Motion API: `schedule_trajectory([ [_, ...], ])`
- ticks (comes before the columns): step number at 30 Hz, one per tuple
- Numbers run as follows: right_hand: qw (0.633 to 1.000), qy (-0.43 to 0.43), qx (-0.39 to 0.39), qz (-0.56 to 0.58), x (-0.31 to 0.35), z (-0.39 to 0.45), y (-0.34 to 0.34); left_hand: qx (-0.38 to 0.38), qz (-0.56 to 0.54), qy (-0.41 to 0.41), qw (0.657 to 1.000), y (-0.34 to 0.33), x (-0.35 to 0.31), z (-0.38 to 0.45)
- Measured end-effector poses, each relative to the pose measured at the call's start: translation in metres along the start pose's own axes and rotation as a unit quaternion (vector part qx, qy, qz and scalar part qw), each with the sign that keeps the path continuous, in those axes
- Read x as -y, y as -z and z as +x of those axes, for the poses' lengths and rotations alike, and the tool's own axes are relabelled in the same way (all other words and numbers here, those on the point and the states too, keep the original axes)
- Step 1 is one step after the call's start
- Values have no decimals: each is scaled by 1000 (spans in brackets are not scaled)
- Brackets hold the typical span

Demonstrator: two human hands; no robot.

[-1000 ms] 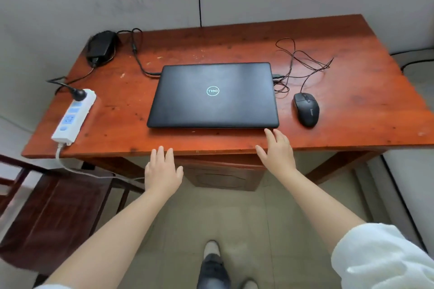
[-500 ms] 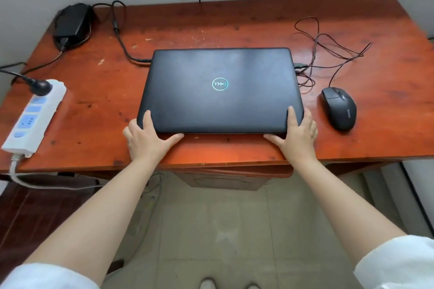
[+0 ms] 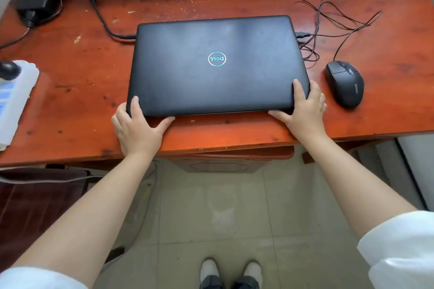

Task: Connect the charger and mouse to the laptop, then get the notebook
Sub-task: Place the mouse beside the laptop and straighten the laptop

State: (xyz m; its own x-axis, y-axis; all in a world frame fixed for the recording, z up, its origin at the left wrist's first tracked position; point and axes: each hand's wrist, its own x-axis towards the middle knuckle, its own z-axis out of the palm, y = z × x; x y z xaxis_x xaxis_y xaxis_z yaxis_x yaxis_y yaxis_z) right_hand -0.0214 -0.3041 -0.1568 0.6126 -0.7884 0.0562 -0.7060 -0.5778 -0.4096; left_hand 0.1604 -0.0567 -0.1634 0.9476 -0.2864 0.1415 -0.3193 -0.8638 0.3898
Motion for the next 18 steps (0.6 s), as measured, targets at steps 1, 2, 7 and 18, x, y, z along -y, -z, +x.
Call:
schedule_trajectory([
  [1,1000,1,-5,5,0,0,0,-2,-2,-7,1000,0,0,0],
  [2,1000,4,-10,11,1,-1,1,-7,-5,-16,1000,2,-1,-2],
  [7,995,27,-84,48,7,-52,-4,-48,-10,-196,979,2,1,-47],
  [18,963,-156,80,206,-46,-175,-138,161,-63,12,985,-97,73,-146],
])
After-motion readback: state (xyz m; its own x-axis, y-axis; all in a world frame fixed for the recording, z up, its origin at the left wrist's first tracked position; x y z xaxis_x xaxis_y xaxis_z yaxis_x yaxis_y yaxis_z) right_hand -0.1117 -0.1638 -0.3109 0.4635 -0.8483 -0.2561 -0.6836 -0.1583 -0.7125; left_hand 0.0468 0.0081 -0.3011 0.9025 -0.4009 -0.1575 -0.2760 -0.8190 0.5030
